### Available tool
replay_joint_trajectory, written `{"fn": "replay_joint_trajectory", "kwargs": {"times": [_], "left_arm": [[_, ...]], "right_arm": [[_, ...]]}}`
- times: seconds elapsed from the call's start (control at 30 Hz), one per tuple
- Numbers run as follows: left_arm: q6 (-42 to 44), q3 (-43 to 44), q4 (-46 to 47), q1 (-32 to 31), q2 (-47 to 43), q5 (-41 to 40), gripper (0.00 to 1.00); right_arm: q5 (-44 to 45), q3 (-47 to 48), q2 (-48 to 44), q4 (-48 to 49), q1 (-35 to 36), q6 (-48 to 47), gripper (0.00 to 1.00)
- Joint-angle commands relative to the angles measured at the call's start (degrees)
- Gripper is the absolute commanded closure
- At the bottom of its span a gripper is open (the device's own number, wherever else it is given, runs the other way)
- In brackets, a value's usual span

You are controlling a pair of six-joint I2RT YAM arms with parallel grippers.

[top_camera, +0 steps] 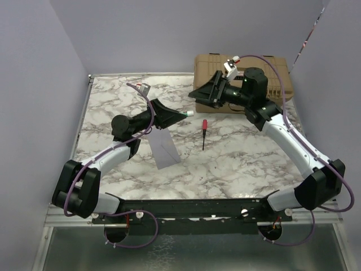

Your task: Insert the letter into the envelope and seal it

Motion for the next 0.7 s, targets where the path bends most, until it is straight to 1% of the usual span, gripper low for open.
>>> {"fn": "replay_joint_trajectory", "kwargs": {"times": [0.0, 0.1, 0.17, 0.23, 0.37, 0.43, 0.47, 0.5, 0.53, 0.57, 0.67], "left_arm": [[-0.2, -2.6, -2.3, 0.5, -1.5, 2.2, 1.0], [1.8, -2.9, -10.0, 0.5, -0.5, 1.6, 1.0], [4.7, -2.3, -18.9, 0.5, 0.9, 1.1, 1.0], [7.9, -1.4, -27.7, 0.5, 2.9, 0.5, 1.0], [10.6, 0.4, -37.4, -0.5, 9.4, 3.3, 1.0], [15.3, 2.5, -46.8, -1.5, 13.3, 3.4, 1.0], [18.5, 4.2, -54.0, -2.1, 15.1, 2.8, 1.0], [22.6, 6.9, -61.6, -2.8, 17.0, 1.5, 1.0], [25.4, 8.7, -66.3, -3.5, 18.8, 0.3, 1.0], [26.7, 9.8, -68.7, -4.0, 20.6, -0.2, 1.0], [26.2, 11.6, -69.7, -4.7, 25.1, -0.5, 1.0]], "right_arm": [[7.3, -4.3, -6.4, -7.5, -3.4, -4.0, 0.21], [14.8, -3.7, -7.2, -15.3, -3.7, -7.9, 0.21], [19.1, -3.4, -7.4, -18.5, -3.7, -9.4, 0.21], [22.4, -4.0, -7.8, -20.3, -3.8, -10.0, 0.21], [25.9, -5.7, -8.2, -22.8, -3.7, -10.4, 0.23], [26.2, -6.3, -8.3, -23.0, -3.8, -10.4, 0.23], [26.3, -6.6, -8.4, -22.8, -3.8, -10.4, 0.24], [26.4, -6.9, -8.5, -22.7, -3.8, -10.3, 0.25], [26.3, -7.1, -8.4, -22.3, -3.8, -10.3, 0.3], [26.2, -7.2, -8.3, -22.2, -3.8, -10.3, 0.33], [25.5, -7.2, -7.5, -22.5, -3.8, -10.1, 0.38]]}}
